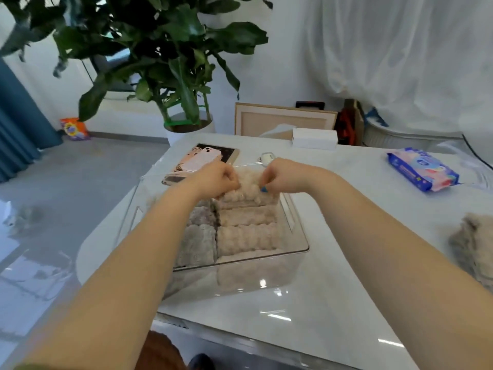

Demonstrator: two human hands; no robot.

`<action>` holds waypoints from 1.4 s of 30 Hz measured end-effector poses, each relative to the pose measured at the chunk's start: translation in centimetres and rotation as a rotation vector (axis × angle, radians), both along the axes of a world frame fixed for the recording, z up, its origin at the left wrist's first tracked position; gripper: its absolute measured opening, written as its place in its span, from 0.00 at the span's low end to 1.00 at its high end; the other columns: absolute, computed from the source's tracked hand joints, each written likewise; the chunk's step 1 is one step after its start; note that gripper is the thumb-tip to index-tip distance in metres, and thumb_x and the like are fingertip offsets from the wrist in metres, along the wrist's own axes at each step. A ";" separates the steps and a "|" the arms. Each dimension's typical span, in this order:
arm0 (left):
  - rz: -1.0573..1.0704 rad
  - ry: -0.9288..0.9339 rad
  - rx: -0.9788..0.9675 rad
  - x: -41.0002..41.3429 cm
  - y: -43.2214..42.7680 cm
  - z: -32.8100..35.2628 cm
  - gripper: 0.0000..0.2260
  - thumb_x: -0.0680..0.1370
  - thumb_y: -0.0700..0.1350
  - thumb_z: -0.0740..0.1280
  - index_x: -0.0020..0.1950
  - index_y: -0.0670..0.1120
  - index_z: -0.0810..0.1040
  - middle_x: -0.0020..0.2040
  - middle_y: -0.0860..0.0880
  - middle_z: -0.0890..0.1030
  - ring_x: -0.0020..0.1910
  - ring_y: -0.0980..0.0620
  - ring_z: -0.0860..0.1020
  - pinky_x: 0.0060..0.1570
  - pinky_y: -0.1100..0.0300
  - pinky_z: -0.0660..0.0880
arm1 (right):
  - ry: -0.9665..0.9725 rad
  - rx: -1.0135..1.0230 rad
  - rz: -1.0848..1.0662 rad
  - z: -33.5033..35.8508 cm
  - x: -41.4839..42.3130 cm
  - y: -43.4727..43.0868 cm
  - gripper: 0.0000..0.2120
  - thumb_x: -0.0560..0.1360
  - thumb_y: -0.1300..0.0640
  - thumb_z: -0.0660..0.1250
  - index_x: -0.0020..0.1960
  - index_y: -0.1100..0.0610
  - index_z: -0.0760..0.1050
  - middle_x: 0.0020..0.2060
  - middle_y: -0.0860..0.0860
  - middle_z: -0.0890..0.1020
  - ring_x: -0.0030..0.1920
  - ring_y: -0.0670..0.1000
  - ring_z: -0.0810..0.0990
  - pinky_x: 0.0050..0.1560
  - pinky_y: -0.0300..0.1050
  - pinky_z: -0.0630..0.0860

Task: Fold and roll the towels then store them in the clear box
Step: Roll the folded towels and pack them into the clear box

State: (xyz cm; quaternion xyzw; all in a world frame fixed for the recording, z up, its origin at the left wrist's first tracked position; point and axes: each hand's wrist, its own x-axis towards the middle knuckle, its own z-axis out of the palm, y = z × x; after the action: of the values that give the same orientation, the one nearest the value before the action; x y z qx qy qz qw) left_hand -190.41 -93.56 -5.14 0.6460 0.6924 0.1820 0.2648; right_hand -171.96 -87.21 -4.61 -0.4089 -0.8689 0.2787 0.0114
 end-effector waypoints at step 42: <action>-0.047 0.553 0.292 12.0 -3.7 -0.5 0.12 0.77 0.39 0.58 0.59 0.47 0.73 0.58 0.45 0.72 0.55 0.43 0.74 0.43 0.53 0.70 | 0.277 0.191 -0.316 -2.2 13.4 -9.3 0.23 0.74 0.72 0.53 0.57 0.54 0.79 0.54 0.49 0.79 0.56 0.49 0.76 0.57 0.38 0.70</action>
State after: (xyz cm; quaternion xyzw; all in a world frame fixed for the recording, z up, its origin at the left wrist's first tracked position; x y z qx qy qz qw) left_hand -178.43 -97.27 -5.67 0.7179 0.6898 0.0908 -0.0248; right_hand -158.52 -96.55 -6.84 -0.4949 -0.8066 0.2433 0.2129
